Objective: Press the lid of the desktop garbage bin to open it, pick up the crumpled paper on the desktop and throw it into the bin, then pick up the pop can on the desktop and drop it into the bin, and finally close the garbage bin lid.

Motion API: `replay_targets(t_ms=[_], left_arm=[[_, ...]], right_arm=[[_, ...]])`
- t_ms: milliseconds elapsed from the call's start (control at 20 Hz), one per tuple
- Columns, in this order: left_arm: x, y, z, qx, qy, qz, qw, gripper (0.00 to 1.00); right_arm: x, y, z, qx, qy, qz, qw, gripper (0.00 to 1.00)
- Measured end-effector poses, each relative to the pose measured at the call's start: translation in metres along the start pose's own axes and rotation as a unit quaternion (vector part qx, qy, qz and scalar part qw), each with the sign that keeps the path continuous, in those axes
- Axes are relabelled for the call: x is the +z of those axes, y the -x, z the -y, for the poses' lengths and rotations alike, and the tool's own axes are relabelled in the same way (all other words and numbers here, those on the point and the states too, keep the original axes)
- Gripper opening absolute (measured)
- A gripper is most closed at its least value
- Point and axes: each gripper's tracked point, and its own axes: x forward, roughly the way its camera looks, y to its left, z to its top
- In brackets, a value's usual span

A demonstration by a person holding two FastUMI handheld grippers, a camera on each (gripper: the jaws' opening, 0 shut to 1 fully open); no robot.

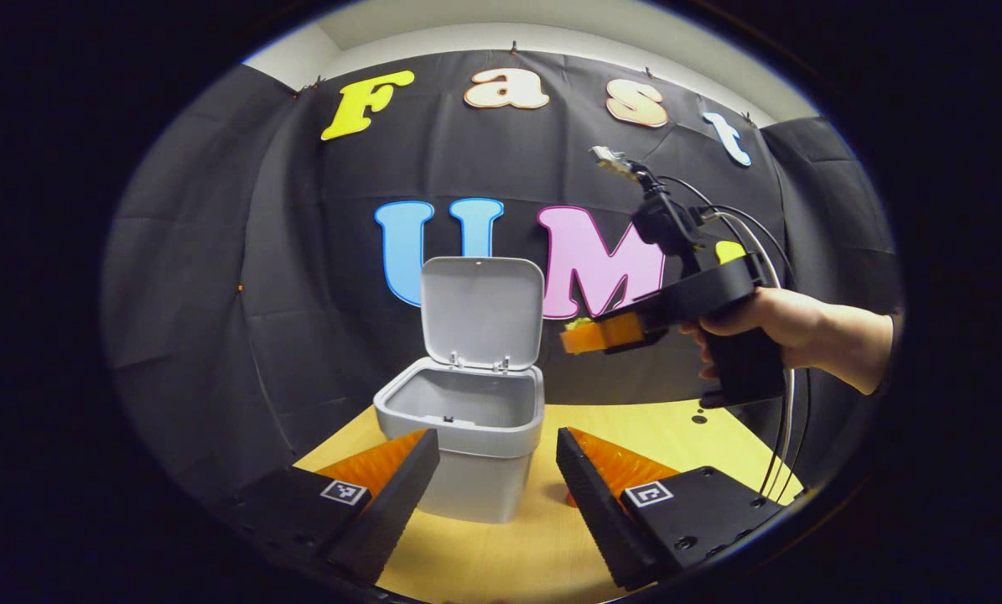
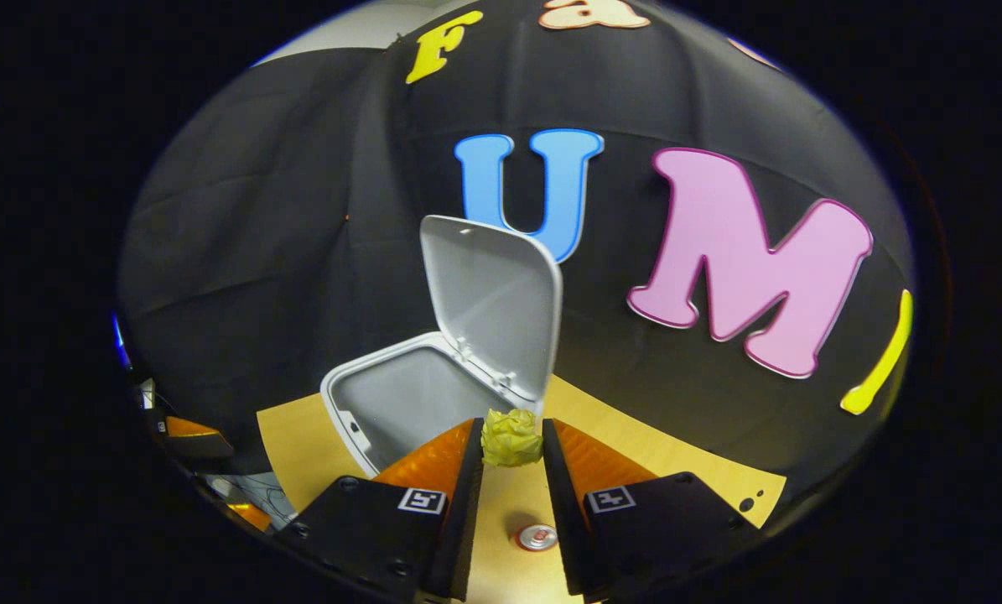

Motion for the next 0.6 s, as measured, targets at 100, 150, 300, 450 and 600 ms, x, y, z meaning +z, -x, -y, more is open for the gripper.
replay_targets(t_ms=[100, 150, 300, 450, 600], left_arm=[[-0.002, 0.005, -0.011, 0.009, 0.002, -0.004, 1.0, 0.95], [-0.004, 0.009, -0.018, 0.014, 0.003, -0.006, 1.0, 0.96], [-0.008, 0.017, -0.033, 0.028, 0.0, -0.012, 1.0, 0.96], [-0.011, 0.023, -0.045, 0.039, -0.005, -0.015, 0.999, 0.96], [-0.013, 0.026, -0.05, 0.041, -0.001, -0.017, 0.999, 0.96]], right_arm=[[-0.006, -0.019, -0.023, 0.018, 0.002, -0.008, 1.0, 0.46], [-0.007, -0.029, -0.031, 0.022, 0.01, -0.012, 1.0, 0.46], [-0.017, -0.05, -0.05, 0.03, 0.029, -0.025, 0.999, 0.46], [-0.023, -0.058, -0.063, 0.037, 0.022, -0.031, 0.999, 0.47], [-0.024, -0.061, -0.067, 0.038, 0.032, -0.025, 0.998, 0.55]])
